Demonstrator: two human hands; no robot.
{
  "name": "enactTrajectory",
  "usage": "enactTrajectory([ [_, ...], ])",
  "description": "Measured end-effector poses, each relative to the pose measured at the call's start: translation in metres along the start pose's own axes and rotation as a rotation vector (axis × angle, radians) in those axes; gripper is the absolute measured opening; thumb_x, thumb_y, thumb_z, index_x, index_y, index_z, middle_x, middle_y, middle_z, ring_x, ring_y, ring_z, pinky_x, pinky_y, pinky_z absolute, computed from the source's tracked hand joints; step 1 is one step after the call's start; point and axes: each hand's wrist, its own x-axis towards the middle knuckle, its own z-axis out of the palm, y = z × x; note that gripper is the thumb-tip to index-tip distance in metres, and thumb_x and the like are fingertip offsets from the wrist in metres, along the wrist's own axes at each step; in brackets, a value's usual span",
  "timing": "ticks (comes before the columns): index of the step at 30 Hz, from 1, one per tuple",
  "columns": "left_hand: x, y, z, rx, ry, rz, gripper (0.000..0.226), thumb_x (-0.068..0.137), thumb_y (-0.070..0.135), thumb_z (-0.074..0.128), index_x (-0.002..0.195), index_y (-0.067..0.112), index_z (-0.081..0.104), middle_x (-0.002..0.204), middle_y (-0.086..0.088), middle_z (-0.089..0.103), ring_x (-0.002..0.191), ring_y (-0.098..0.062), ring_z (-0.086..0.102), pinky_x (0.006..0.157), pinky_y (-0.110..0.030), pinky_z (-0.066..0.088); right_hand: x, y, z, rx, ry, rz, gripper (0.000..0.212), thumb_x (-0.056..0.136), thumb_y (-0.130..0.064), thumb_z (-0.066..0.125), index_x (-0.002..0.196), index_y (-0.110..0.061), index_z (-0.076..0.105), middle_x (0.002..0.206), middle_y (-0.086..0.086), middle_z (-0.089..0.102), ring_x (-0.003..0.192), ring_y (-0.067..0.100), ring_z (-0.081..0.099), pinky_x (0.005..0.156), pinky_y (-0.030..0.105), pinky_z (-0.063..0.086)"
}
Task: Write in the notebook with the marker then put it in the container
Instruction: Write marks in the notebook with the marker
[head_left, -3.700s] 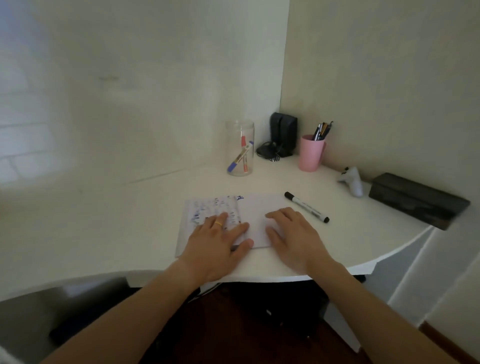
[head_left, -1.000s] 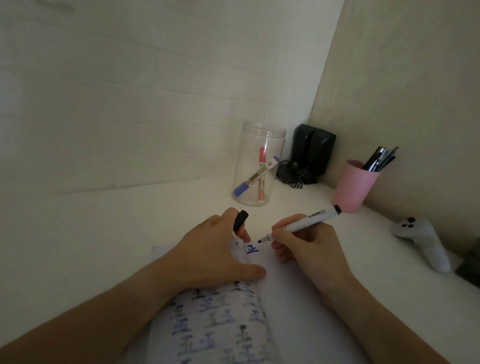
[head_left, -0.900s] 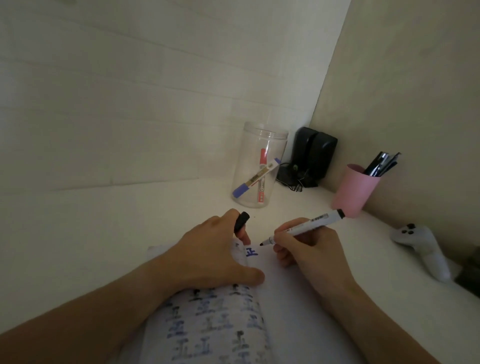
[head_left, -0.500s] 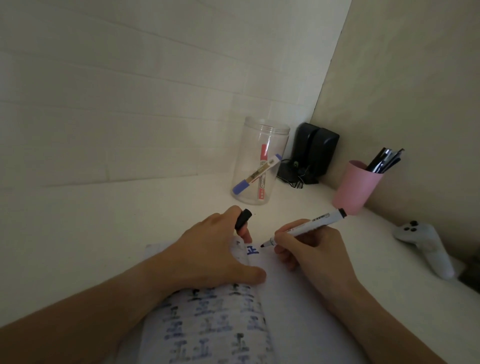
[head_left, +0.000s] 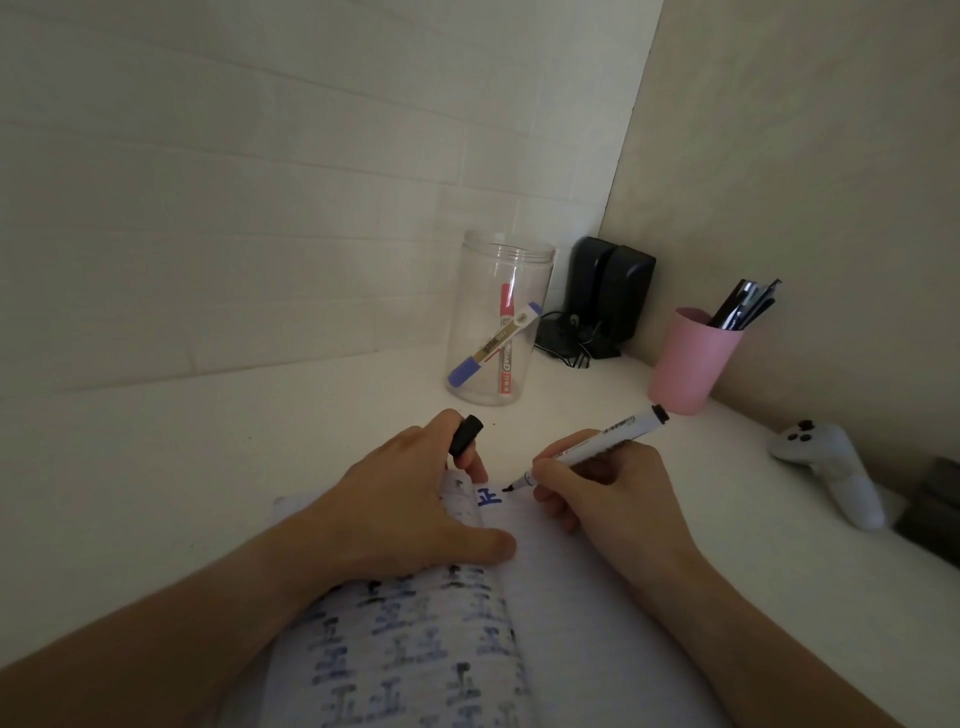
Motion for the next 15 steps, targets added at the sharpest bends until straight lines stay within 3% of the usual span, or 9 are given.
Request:
enactTrajectory([
  [15, 0.0024, -0.0026, 0.0014, 0.021, -0.018, -0.004, 0.059, 0.059, 0.064, 0.082, 0.103, 0.038, 0.052, 0.108, 0.013, 0.06, 0.097, -0.007, 0.059, 0.083, -0.034, 0.054, -0.0005, -0.0005, 0.0003, 0.0, 0.007, 0.02, 0.005, 0.077, -0.011, 0.075, 0.074, -0.014, 0.076, 0.064, 0.006, 0.076, 0.058, 0.014, 0.07, 0.062, 0.031, 0.059],
])
